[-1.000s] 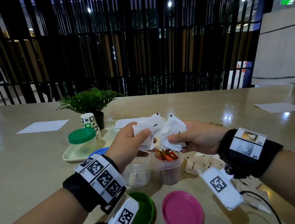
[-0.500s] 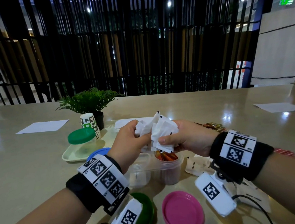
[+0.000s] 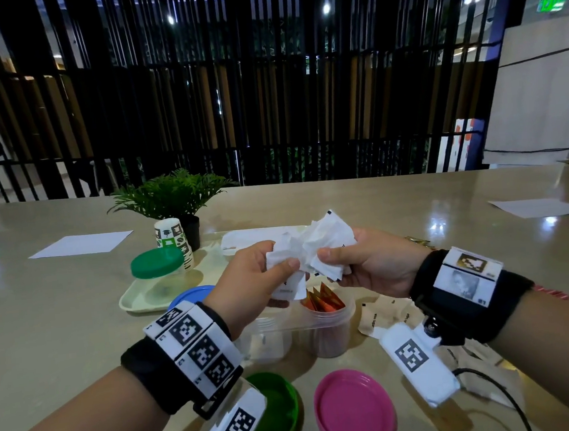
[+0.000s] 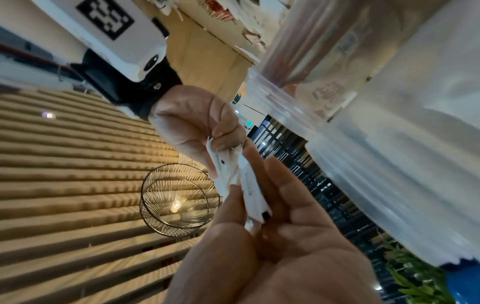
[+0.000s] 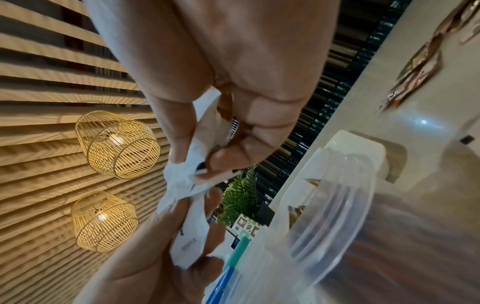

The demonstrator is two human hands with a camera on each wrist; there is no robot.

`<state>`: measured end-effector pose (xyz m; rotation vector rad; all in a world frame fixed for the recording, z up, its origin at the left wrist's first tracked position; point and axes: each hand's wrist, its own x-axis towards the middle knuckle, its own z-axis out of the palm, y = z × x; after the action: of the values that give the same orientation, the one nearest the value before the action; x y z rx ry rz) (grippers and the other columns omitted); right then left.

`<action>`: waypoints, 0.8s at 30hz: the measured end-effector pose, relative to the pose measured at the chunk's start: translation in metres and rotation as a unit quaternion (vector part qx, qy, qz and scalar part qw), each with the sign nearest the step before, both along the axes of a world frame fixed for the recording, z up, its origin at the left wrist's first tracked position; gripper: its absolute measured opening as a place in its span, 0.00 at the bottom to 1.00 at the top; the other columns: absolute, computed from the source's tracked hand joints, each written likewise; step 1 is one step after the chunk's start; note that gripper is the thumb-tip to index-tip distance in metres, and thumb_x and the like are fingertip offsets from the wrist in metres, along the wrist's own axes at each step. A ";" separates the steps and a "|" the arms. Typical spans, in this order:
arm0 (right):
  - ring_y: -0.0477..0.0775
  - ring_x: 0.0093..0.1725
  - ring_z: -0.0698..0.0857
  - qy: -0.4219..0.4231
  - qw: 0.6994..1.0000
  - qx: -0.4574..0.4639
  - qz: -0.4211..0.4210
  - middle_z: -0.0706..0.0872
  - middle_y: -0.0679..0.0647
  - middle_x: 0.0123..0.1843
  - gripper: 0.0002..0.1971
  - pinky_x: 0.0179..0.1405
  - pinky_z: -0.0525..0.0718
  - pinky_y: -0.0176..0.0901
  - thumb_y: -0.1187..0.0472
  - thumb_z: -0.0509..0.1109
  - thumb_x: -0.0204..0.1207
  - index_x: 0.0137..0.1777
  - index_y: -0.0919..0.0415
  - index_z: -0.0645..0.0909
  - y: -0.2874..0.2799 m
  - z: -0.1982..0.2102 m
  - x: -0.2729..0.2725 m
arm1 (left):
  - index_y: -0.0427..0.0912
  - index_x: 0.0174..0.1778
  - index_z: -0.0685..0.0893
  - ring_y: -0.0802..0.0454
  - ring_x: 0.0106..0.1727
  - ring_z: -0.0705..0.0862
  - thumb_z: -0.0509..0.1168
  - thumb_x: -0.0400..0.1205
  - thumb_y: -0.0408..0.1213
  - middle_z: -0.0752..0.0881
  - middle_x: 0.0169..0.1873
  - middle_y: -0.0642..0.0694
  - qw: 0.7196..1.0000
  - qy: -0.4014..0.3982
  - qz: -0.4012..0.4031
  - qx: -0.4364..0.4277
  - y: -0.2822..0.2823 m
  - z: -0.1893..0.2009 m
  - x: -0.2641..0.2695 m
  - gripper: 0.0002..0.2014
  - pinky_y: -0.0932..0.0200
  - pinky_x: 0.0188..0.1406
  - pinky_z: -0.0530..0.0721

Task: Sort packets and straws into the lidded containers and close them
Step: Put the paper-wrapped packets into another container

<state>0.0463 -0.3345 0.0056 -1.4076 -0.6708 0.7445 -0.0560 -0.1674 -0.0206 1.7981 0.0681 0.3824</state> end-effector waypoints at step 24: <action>0.65 0.47 0.87 -0.228 0.966 -0.109 -0.063 0.86 0.68 0.49 0.16 0.48 0.85 0.60 0.68 0.78 0.70 0.53 0.61 0.76 0.016 0.004 -0.010 | 0.50 0.59 0.81 0.54 0.38 0.87 0.59 0.86 0.45 0.91 0.46 0.45 0.996 0.000 -0.076 0.053 -0.015 0.004 -0.006 0.10 0.60 0.35 0.84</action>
<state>0.0367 -0.3184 0.0092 -1.8332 -0.8618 0.4008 -0.0620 -0.1824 -0.0165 1.8938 -0.0907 0.2826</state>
